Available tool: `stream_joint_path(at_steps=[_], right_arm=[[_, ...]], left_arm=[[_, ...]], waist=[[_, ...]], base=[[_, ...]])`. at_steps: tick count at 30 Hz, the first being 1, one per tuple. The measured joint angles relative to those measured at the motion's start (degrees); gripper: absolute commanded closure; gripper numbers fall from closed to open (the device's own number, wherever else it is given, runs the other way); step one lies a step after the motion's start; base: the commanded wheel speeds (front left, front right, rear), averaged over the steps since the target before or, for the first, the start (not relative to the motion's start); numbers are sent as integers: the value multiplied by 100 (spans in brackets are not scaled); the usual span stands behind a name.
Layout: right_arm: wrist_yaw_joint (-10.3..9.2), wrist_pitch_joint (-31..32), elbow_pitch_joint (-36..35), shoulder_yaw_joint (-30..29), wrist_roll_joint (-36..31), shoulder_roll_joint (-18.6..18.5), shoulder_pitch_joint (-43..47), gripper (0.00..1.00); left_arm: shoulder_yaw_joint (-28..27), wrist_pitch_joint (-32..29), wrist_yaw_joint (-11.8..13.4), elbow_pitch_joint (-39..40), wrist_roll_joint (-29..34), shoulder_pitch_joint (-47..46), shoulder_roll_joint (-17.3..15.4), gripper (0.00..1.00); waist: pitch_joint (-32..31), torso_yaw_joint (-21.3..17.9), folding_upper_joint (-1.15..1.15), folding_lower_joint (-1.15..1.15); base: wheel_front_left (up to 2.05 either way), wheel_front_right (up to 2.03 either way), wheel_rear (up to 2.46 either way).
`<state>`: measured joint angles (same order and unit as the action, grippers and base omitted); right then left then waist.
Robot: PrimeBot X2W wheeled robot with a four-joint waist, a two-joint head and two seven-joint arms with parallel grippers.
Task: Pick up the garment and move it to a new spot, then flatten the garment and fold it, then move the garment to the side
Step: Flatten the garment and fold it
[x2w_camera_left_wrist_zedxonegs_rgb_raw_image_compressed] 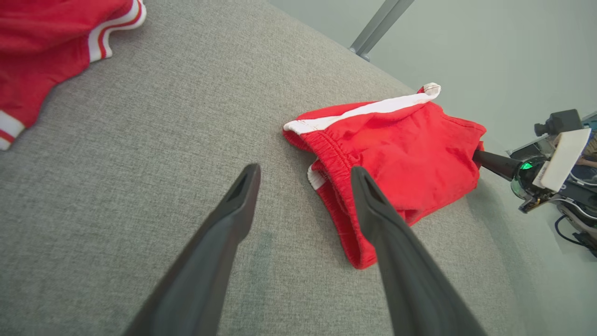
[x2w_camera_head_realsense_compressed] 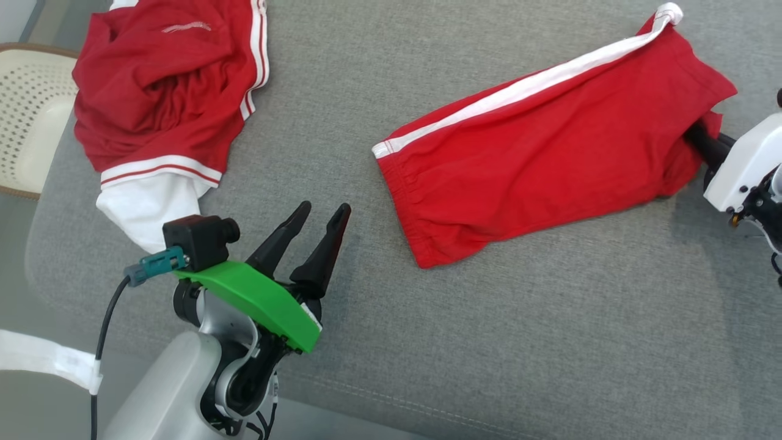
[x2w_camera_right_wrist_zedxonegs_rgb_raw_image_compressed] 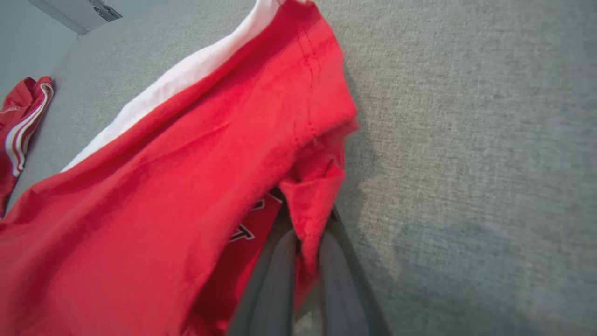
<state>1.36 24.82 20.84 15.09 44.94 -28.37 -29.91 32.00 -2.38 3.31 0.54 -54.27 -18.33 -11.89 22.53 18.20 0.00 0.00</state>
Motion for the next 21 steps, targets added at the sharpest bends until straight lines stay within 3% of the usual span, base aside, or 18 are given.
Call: stream_joint_path(at_steps=[10, 21], right_arm=[[110, -760, -274, -107, 154, 479, 870, 100], [163, -1556, -469, 53, 256, 1181, 1978, 100]], left_arm=[[-98, 299, 36, -77, 246, 237, -342, 0], [-348, 703, 101, -203, 307, 891, -589, 0]], waist=[[-283, -330, 0, 0], [-746, -950, 0, 0]], base=[[0, 0, 0], [0, 0, 0]])
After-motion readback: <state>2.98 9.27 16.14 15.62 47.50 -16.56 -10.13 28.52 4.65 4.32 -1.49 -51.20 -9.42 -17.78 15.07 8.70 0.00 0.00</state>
